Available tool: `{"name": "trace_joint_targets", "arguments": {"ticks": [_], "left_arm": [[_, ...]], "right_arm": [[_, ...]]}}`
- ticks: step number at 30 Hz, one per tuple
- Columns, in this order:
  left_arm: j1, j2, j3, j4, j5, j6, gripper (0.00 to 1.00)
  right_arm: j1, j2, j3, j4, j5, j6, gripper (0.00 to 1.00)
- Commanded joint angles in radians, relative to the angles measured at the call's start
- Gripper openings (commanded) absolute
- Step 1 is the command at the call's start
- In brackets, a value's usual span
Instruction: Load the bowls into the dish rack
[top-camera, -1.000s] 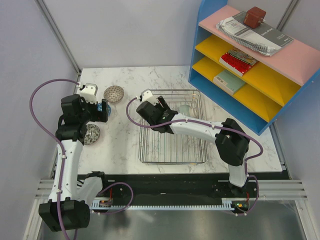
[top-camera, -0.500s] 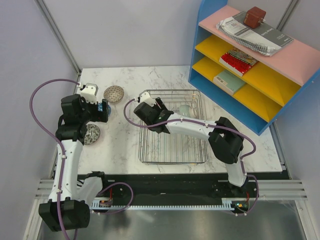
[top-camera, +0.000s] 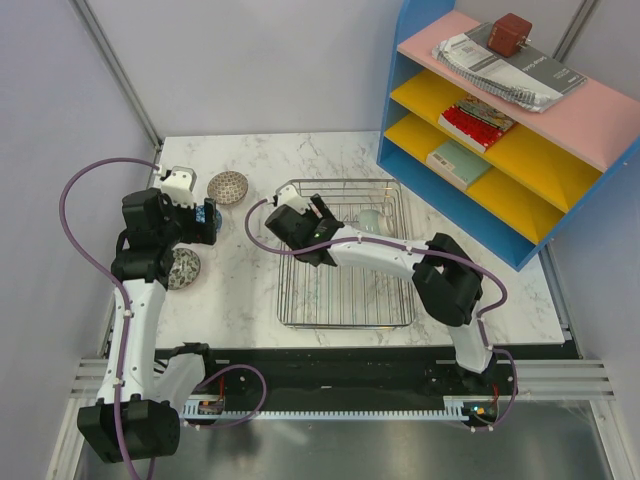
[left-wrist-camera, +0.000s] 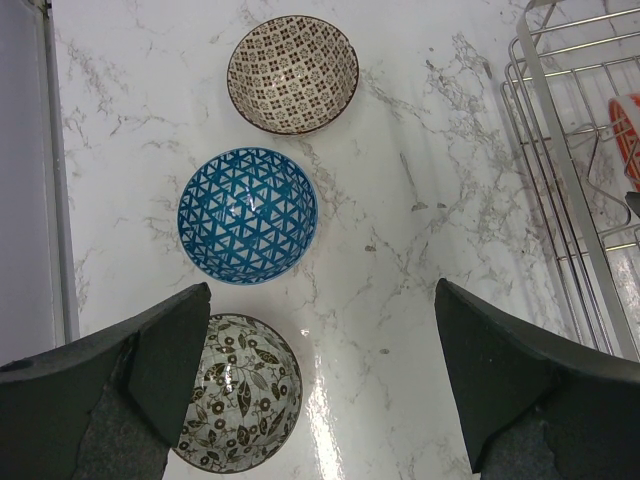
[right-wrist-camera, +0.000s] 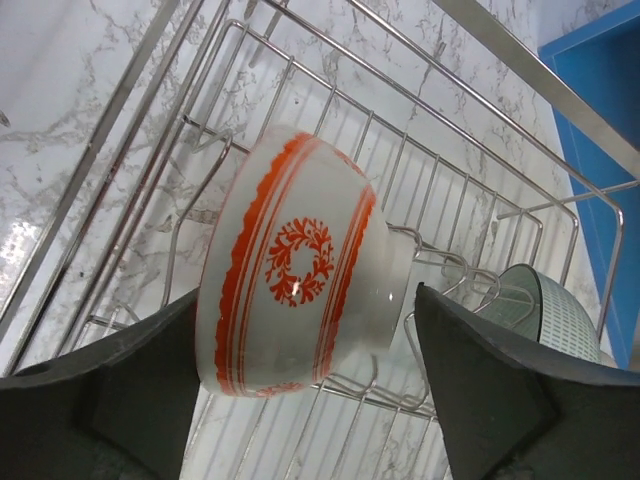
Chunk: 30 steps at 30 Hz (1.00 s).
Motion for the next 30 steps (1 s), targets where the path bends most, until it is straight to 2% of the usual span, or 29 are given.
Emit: {"name": "trace_joint_targets", "arguments": {"ticks": [1, 7, 18, 24, 30], "left_arm": [[0.006, -0.001, -0.006, -0.004, 0.022, -0.002, 1.0], [0.004, -0.003, -0.006, -0.004, 0.019, -0.002, 1.0], [0.006, 0.036, 0.01, 0.009, -0.063, 0.001, 1.0], [0.006, 0.134, 0.038, 0.055, -0.069, 0.018, 1.0], [0.0, 0.306, 0.147, 0.117, -0.064, 0.024, 1.0]], "right_arm": [[0.025, -0.007, 0.066, 0.011, 0.038, -0.025, 0.92], [0.048, -0.008, 0.077, 0.01, 0.058, -0.046, 0.97], [0.056, -0.112, 0.095, 0.042, 0.148, -0.126, 0.98], [0.051, -0.198, 0.058, 0.106, 0.202, -0.206, 0.98], [0.002, -0.283, 0.054, 0.136, 0.21, -0.243, 0.98]]}}
